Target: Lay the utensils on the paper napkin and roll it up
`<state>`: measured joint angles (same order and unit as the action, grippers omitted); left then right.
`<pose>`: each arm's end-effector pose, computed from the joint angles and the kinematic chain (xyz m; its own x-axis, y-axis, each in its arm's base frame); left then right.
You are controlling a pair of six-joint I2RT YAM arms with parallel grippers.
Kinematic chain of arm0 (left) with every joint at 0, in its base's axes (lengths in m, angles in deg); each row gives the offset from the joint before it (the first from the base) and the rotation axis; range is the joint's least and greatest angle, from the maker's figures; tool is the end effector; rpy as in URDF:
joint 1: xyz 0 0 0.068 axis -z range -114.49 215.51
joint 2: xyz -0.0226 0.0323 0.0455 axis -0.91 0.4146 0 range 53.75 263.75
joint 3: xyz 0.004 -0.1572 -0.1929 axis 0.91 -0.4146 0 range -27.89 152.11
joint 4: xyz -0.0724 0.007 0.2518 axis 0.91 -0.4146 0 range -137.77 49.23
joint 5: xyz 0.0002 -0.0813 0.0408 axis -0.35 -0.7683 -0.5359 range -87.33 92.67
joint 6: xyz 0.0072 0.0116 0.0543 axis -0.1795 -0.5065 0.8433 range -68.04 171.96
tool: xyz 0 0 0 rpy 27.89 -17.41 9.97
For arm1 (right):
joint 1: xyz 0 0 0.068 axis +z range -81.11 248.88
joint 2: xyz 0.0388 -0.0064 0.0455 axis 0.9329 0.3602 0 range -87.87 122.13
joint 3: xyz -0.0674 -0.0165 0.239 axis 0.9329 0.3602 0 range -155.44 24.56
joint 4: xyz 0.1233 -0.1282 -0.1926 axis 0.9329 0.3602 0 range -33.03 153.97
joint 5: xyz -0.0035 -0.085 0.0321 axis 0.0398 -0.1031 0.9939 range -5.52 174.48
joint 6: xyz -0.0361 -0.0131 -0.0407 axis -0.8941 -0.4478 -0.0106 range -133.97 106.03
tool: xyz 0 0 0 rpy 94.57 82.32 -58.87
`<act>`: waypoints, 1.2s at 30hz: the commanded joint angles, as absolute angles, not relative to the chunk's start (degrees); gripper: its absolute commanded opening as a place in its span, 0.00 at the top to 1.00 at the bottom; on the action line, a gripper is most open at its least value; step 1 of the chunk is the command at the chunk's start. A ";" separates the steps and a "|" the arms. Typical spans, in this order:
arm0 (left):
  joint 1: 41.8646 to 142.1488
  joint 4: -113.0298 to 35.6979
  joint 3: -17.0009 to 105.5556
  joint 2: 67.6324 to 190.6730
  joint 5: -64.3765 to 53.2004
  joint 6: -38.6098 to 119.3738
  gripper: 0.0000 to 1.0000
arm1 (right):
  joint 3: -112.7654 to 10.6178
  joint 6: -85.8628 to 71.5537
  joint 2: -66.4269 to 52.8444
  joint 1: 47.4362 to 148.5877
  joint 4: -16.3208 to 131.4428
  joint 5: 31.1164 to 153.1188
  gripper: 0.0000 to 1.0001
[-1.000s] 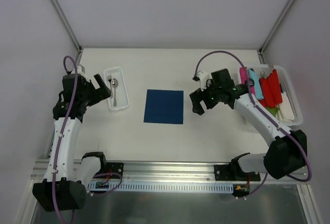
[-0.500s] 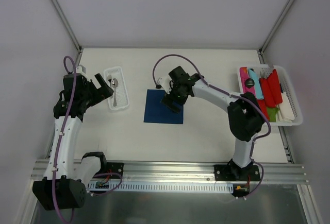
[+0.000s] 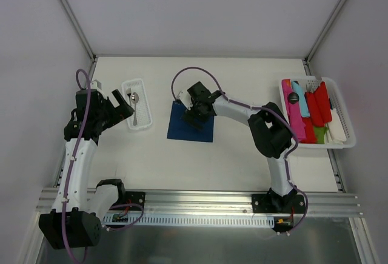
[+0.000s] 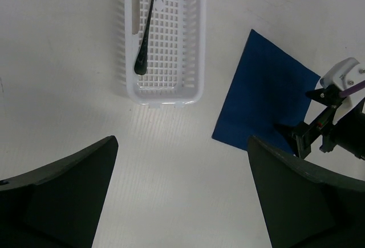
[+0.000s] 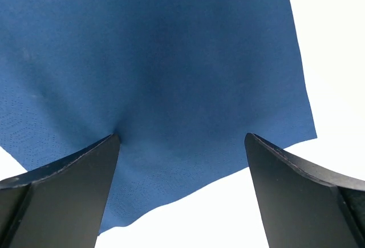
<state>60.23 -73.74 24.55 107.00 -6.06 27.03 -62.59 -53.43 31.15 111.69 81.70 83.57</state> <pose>0.2163 0.0142 0.2992 -0.5168 -0.4661 -0.7181 -0.2018 0.8815 -0.4269 0.3220 0.2974 0.1499 -0.0453 -0.9080 -0.4166 -0.9089 0.2105 -0.3600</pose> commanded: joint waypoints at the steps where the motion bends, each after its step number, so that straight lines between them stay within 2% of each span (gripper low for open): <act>1: 60.41 -73.73 24.58 106.31 -4.80 26.39 0.01 | -59.74 -45.28 30.96 112.48 77.53 78.76 0.03; 12: 60.41 -73.64 24.14 107.10 -4.97 25.68 0.01 | -58.32 -9.62 29.64 114.14 89.65 68.31 0.06; 16: 60.41 -73.73 23.61 106.31 -4.45 25.77 0.01 | -54.20 -3.01 25.00 115.64 89.66 66.37 0.07; 24: 60.41 -73.73 22.29 105.86 -4.09 25.16 0.01 | -49.36 3.61 16.56 116.43 89.48 68.48 0.07; 27: 60.50 -73.64 22.47 106.74 -4.09 24.98 0.01 | -50.23 3.87 14.09 116.43 89.66 68.83 0.04; 36: 60.41 -73.73 26.86 109.90 -4.01 27.70 0.01 | -56.55 0.36 11.62 115.73 90.19 74.17 0.05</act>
<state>60.23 -74.11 23.35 108.33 -4.53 25.90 -52.89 0.86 14.41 116.26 89.41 70.74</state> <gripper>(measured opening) 0.989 0.955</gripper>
